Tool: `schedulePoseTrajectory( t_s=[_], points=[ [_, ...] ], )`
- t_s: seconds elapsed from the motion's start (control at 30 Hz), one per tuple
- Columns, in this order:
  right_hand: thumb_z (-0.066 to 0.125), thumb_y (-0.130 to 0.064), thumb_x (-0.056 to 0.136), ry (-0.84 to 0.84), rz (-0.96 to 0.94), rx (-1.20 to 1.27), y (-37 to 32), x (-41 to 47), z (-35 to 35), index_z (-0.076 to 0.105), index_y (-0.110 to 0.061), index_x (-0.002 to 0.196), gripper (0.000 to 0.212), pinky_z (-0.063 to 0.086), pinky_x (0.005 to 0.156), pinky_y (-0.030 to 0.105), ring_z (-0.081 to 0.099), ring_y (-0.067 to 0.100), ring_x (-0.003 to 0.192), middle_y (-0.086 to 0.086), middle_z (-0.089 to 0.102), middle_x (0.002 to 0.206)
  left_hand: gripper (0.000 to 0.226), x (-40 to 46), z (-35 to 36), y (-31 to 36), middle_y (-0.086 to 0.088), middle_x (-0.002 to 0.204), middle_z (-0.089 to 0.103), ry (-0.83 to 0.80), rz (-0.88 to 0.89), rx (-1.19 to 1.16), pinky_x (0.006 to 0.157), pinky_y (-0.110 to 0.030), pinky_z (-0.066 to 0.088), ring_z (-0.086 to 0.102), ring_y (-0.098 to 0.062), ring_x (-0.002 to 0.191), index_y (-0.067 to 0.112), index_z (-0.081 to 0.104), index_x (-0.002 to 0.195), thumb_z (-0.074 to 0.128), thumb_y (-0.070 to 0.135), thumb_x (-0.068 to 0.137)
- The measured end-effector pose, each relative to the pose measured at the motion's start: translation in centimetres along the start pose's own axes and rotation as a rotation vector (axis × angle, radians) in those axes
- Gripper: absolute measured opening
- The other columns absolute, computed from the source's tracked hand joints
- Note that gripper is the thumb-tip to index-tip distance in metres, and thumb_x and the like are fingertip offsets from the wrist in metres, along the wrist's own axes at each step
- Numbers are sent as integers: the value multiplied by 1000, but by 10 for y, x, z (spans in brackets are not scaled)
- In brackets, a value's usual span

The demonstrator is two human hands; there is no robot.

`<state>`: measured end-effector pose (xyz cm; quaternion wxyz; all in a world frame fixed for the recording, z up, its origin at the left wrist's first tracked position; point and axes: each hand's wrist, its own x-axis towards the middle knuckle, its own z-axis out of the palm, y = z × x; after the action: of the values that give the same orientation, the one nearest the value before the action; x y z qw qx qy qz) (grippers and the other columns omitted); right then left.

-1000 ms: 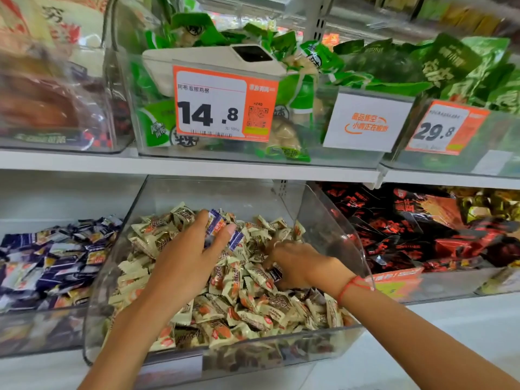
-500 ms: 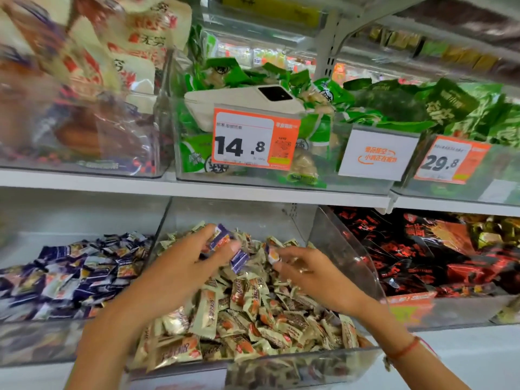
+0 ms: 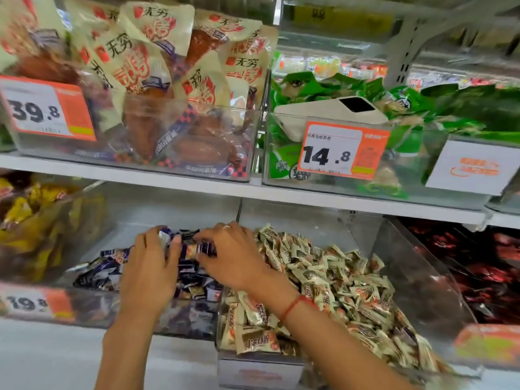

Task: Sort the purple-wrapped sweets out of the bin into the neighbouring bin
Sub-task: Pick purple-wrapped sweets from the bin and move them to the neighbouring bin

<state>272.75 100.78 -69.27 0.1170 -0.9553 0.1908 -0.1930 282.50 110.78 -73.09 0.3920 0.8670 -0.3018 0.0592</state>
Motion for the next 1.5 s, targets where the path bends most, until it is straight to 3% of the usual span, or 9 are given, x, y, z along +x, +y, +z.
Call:
schedulePoseTrajectory(
  t_s=[0.17,0.3,0.4,0.6,0.73,1.03,1.33,1.43,1.5],
  points=[
    [57,-34,94,-5,-61,139,22,-45,-33,61,-28,126,33,33,104,32,44,15,122,-3,61,125,57,2,9,-6,-12,140,49,-201,54,182,105,-52,35,43,-36,128,16,48,137,35,51,94],
    [57,-39,94,41,48,-40,84,-119,-83,63,-34,121,28,39,100,25,45,3,119,-16,58,123,32,-19,-1,35,-3,119,64,10,232,-14,83,-40,48,59,-27,106,21,61,122,54,31,93],
    [66,-28,87,125,238,-309,145,-168,-113,70,-30,108,21,49,86,37,57,18,105,-9,66,109,20,-50,-5,90,15,97,63,-14,411,-158,63,-19,38,58,-2,82,37,62,109,53,33,92],
    [75,-9,77,202,373,-385,205,-219,-115,72,-21,99,26,54,69,41,61,30,89,3,65,106,27,-64,67,170,20,135,49,-835,833,-60,108,-31,34,45,1,123,43,57,120,53,36,95],
    [68,-5,82,281,368,-309,211,-216,-104,72,-21,98,23,52,68,40,62,29,82,1,64,101,48,-58,136,187,2,128,58,-1001,985,406,100,-43,44,58,-18,110,36,48,133,62,45,87],
    [75,-2,76,396,319,-268,207,-218,-101,73,-21,87,22,50,68,37,62,26,76,-1,65,92,23,-41,144,203,11,108,60,-871,884,353,100,-34,37,54,-13,105,30,66,104,69,36,82],
    [79,-9,74,512,199,-514,190,-210,-109,75,-22,88,19,35,89,37,58,26,97,-3,68,95,9,-18,95,161,8,91,72,-237,599,45,70,-28,51,69,-11,80,33,69,93,69,28,85],
    [73,-18,82,230,147,-413,169,-189,-111,73,-31,102,24,43,80,31,59,17,98,-10,68,102,12,-22,84,147,8,95,71,-107,596,91,64,-29,53,67,-13,79,34,68,95,69,27,85],
    [63,-26,90,-107,197,-298,167,-169,-103,66,-31,116,26,47,89,33,57,16,112,-8,65,117,24,-33,85,145,12,117,63,-197,669,121,86,-30,50,60,-11,102,35,63,112,63,33,88]
  ],
)
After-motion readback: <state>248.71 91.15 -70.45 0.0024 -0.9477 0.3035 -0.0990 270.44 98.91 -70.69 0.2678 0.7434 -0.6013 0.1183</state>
